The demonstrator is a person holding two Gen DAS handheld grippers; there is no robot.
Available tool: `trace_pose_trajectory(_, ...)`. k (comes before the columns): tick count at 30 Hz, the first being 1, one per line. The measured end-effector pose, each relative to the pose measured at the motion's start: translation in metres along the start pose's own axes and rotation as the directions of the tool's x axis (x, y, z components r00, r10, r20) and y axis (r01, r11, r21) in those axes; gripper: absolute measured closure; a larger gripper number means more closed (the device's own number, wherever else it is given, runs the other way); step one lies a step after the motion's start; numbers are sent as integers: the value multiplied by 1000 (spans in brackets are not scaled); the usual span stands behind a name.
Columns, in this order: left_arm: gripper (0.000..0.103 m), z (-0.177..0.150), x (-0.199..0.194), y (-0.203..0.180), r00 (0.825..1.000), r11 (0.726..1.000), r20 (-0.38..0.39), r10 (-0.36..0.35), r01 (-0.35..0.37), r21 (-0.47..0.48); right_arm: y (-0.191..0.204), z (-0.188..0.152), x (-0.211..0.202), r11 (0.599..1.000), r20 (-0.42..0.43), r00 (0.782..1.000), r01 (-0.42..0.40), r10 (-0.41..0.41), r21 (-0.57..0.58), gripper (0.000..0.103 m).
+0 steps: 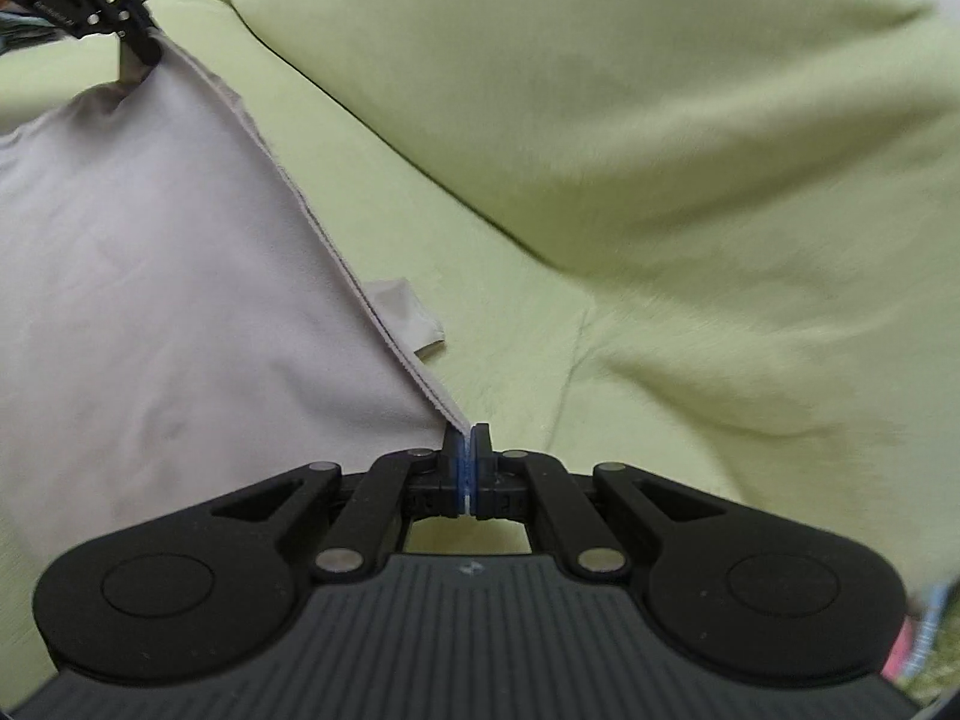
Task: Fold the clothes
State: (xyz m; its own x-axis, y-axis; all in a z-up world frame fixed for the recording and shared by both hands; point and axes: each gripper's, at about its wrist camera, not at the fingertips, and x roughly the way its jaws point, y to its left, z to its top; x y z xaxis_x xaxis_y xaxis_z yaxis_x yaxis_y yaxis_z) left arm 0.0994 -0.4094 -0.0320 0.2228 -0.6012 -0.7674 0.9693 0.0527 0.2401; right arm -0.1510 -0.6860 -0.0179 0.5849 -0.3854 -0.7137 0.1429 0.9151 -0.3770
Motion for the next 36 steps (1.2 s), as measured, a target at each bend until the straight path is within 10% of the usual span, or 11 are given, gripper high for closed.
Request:
trace_pose_trajectory(7,103,-3,65,26,998,997,-34,-47,45,-63,-25,-2,80,982,-53,992,-105,115,155,103)
trace_pose_trajectory(21,96,-13,89,53,997,966,16,-72,74,-247,-53,-6,100,918,-18,991,-114,130,380,99)
trace_pose_trajectory(25,87,-12,90,66,998,940,5,57,-52,-337,-59,-8,84,909,-19,999,-33,45,416,85)
trace_pose_trajectory(28,87,-24,68,80,998,895,33,59,-39,-445,-53,-14,49,894,41,998,-60,46,443,76)
trace_pose_trajectory(36,86,-70,0,12,995,877,88,-43,80,-473,16,-61,-47,873,125,986,-159,113,462,66)
